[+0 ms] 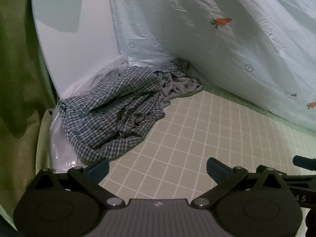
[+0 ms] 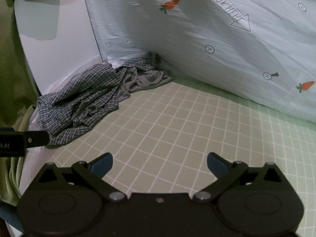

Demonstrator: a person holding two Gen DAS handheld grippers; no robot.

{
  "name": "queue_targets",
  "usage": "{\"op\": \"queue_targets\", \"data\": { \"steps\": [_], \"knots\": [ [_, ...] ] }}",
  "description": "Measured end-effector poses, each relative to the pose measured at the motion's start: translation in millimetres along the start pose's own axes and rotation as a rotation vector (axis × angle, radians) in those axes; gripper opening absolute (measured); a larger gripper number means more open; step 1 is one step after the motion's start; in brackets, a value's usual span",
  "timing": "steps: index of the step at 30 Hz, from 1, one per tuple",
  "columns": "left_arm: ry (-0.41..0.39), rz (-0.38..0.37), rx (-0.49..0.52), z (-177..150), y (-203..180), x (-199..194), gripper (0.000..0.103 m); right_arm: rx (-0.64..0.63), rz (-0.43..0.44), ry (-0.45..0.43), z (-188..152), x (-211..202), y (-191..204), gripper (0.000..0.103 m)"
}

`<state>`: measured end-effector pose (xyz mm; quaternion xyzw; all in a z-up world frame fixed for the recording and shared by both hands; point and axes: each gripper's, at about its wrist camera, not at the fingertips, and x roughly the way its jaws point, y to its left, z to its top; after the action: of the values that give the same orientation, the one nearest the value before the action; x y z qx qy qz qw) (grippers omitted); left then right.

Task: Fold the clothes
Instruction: 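Move both grippers toward the crumpled checked shirt in the corner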

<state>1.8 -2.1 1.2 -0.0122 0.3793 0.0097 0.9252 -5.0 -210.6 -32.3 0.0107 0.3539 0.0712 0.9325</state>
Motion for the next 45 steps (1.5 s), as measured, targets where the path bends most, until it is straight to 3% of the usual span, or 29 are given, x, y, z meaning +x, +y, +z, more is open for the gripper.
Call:
{"op": "queue_targets", "data": {
  "steps": [45],
  "knots": [
    [0.008, 0.016, -0.025, 3.4, 2.6, 13.7, 0.103, 0.031, -0.034, 0.015, 4.0, 8.3, -8.6, 0.103]
  ]
}}
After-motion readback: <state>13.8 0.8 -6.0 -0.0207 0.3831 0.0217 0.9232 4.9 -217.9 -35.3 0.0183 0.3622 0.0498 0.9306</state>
